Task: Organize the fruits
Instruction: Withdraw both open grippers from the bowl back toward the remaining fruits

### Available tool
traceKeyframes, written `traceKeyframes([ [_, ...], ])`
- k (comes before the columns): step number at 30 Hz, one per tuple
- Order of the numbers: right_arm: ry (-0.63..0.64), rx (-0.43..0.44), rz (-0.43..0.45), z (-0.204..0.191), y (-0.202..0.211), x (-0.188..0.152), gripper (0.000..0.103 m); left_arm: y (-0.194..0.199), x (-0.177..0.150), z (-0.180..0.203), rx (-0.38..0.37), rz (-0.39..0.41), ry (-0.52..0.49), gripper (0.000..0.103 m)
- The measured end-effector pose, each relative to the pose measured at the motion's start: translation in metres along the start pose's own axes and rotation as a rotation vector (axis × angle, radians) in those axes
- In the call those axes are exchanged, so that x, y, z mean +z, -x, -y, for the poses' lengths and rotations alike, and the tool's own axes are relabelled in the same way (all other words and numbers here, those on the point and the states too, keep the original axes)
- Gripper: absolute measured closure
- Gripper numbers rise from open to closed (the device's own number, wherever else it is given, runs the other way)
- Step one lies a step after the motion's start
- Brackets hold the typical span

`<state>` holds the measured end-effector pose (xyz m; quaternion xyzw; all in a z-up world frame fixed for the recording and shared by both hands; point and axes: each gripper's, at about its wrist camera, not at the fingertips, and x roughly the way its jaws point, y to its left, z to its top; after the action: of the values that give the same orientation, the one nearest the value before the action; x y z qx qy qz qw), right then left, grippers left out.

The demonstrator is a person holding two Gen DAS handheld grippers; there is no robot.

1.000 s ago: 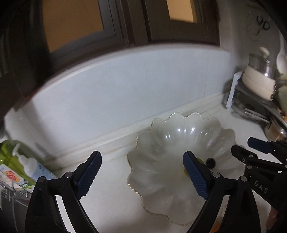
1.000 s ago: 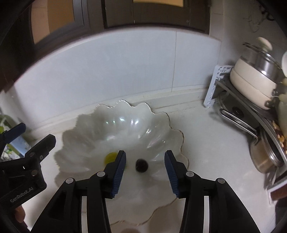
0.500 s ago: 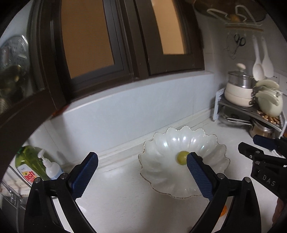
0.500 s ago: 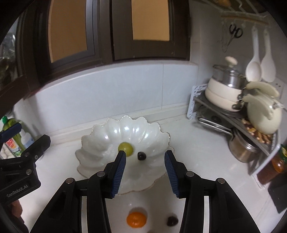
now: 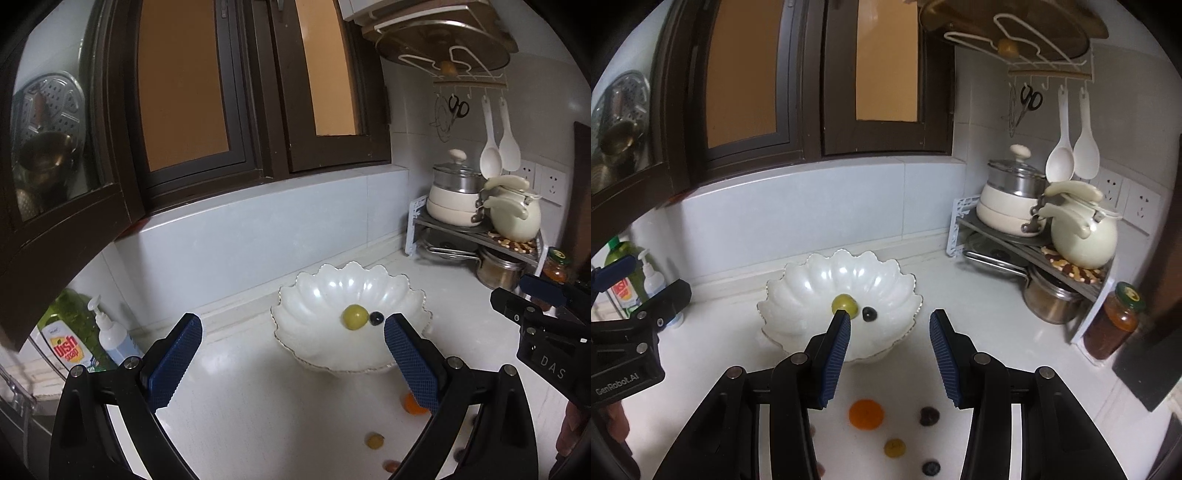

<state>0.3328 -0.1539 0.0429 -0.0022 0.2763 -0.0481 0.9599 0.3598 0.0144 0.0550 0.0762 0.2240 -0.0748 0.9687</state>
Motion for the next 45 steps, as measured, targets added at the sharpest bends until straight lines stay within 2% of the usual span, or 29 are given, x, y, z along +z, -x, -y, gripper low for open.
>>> traceKeyframes([
  [15,0.044,0.056,0.075,0.017,0.053,-0.027,0.057,0.061,-0.036,0.021,0.081,0.019,0.062,0.002],
  [28,0.073,0.140,0.084,0.037,0.080,-0.060,0.057,0.091,-0.071,0.048,0.071,-0.031,0.098,0.002],
  [45,0.100,0.192,0.007,0.054,0.077,-0.106,0.057,0.102,-0.110,0.080,0.066,-0.079,0.072,0.003],
])
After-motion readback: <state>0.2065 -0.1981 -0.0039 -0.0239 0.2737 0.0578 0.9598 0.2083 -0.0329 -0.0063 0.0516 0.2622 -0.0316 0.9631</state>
